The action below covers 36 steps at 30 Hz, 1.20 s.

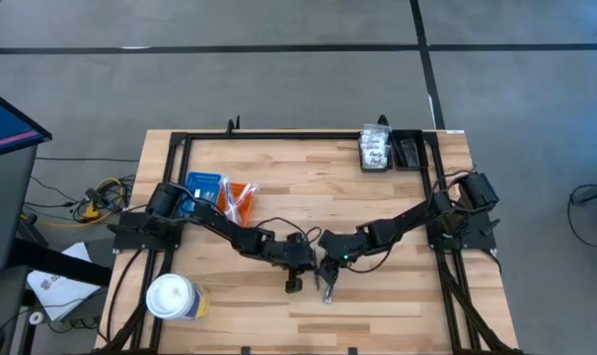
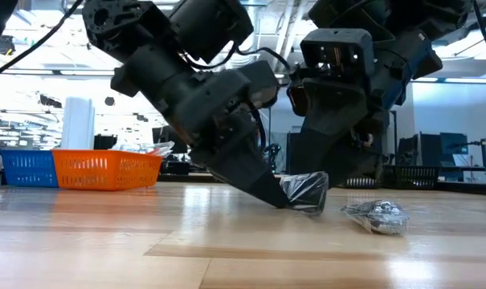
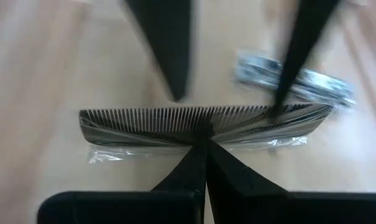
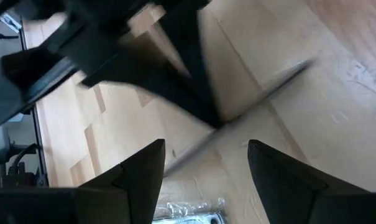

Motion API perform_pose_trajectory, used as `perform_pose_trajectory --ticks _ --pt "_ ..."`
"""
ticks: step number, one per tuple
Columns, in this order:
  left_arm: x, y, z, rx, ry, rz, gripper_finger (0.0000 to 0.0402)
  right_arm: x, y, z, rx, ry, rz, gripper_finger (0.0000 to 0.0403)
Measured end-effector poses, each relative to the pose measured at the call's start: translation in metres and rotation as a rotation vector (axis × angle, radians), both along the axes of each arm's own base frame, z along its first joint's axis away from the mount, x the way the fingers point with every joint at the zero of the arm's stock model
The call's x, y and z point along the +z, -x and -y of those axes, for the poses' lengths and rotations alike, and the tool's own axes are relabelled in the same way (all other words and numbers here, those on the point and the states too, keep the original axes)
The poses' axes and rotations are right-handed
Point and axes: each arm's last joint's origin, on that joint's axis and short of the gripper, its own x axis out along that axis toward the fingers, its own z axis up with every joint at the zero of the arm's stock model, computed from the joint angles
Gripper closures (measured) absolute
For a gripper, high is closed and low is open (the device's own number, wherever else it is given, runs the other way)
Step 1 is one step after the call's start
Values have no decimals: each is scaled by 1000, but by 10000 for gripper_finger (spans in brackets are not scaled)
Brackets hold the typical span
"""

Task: Pick & Place Travel size toiletries
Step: Put the black comb into the right black bin

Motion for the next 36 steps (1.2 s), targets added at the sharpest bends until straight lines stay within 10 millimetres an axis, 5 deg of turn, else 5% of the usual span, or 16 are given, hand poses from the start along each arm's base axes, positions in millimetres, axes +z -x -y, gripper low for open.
perform_pose_trajectory --ticks 9,17,22,28,36 --pt "1 -6 -22 130 -41 40 401 -2 1 5 -15 14 -29 179" --pt "5 -7 -9 85 -52 97 401 -5 3 11 -59 58 -63 191" --pt "6 -4 4 37 -57 105 401 -5 3 13 -42 79 -64 246" --pt "22 -2 19 2 -38 160 401 -5 2 17 -6 118 -53 381" --pt "60 24 44 123 -208 290 401 -1 5 31 -19 137 -100 398"
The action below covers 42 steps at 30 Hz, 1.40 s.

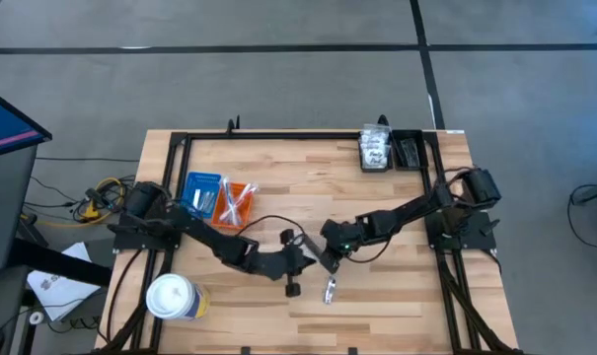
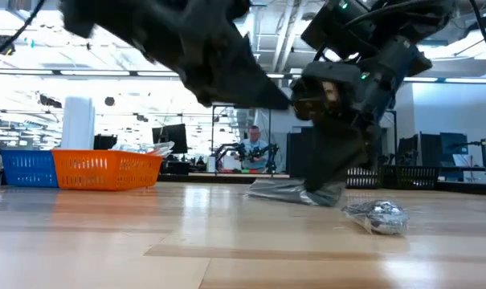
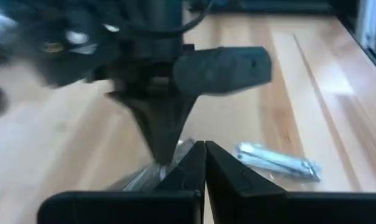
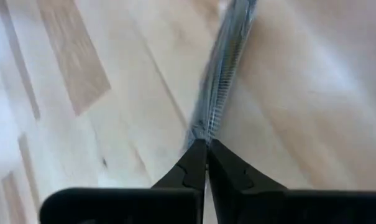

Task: Pick & Place Travel size toiletries
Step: Put the black comb into the right black bin

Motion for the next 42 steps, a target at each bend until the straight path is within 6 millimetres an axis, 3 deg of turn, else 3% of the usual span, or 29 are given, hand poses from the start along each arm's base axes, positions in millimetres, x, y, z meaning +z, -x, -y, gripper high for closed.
perform_pose_trajectory --ticks 4,10,14,19,25,30,37,42 --pt "16 19 12 80 -52 78 401 19 9 8 -6 29 -17 401" --pt "22 33 19 81 -51 138 401 86 32 23 -99 141 0 402" --pt "19 31 20 77 -46 142 401 131 62 37 -230 237 -7 402" --pt "19 31 21 51 -30 146 401 162 113 63 -481 386 -116 402" --pt "20 30 21 52 -23 159 401 166 162 99 -770 495 -368 403" --pt "21 30 21 50 -19 167 401 162 162 134 -852 508 -405 403" --pt "21 31 24 26 -25 163 401 130 167 198 -932 469 -672 403" --pt "21 31 25 16 -39 159 401 114 167 236 -955 434 -670 403"
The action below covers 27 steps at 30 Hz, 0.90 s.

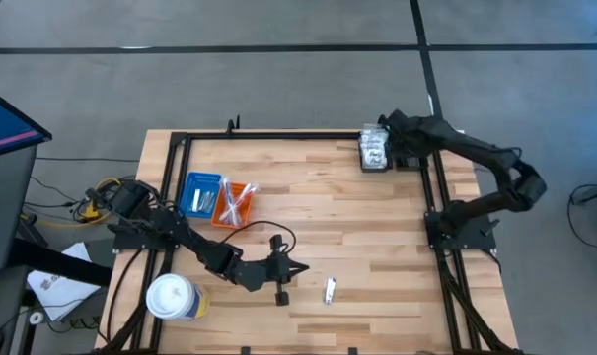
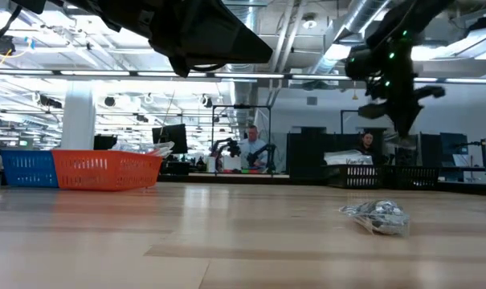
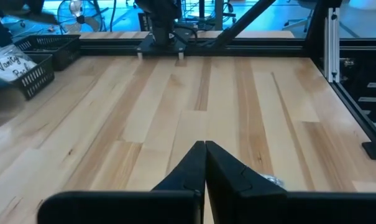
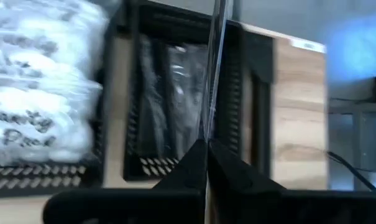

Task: Pick & Place Travel size toiletries
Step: Put the black comb into the right black bin

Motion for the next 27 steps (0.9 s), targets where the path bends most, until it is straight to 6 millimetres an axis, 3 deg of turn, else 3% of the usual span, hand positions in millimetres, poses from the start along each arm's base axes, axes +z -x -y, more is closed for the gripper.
perform_pose_trajectory --ticks 11,23,27 --pt "0 0 0 -2 -8 -4 401 -51 -4 39 -21 -164 -97 403" --pt "-3 1 -2 3 -10 -8 401 -48 -4 40 31 -149 -93 403" --pt "-2 1 -2 3 -7 -3 401 -48 -4 39 49 -164 -103 383"
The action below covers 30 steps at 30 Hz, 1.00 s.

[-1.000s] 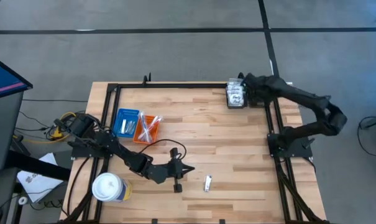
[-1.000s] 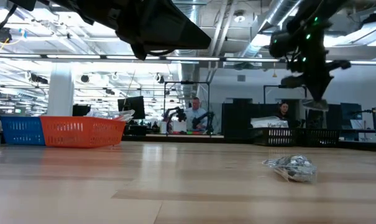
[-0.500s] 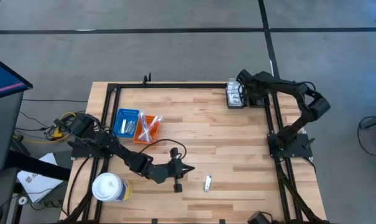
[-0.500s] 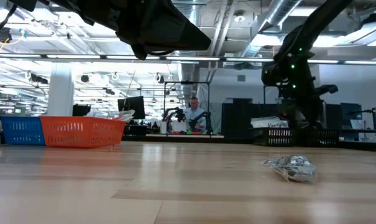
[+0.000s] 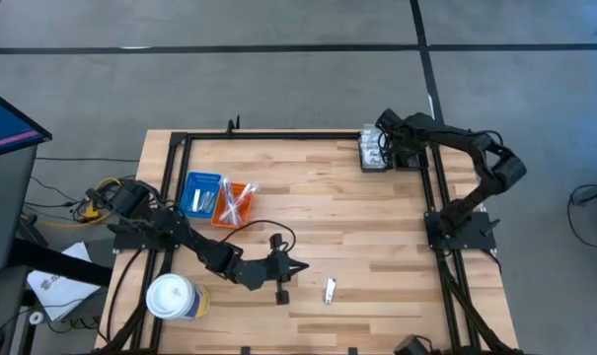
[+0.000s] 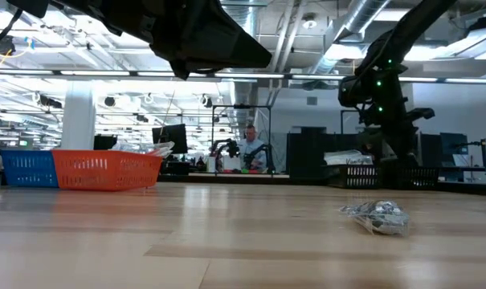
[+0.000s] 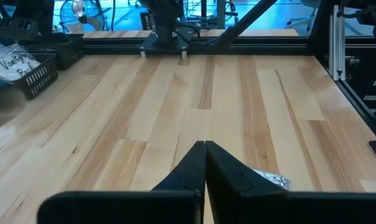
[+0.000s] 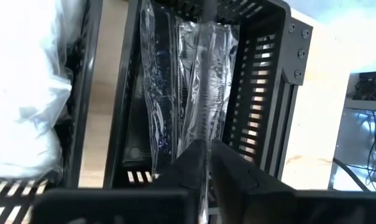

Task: Pick & Place Travel size toiletries
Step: Put the black comb into the right black bin, then put the silver nail cutter into the blue bin

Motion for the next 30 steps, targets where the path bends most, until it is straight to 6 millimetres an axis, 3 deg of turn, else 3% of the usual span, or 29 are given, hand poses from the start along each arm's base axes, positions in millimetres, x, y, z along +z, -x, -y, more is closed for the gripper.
perform_pose_trajectory --ticks 9,16,21,30 --pt "0 0 0 0 2 3 401 2 -1 -4 37 -50 -18 262" --pt "0 -1 -2 -8 6 -3 401 30 -16 -29 163 -73 -42 196" --pt "-2 -3 -5 -29 11 -22 401 58 -30 -79 354 -77 37 187" --pt "-2 -5 -7 -73 30 -36 402 99 -37 -198 757 -187 406 199"
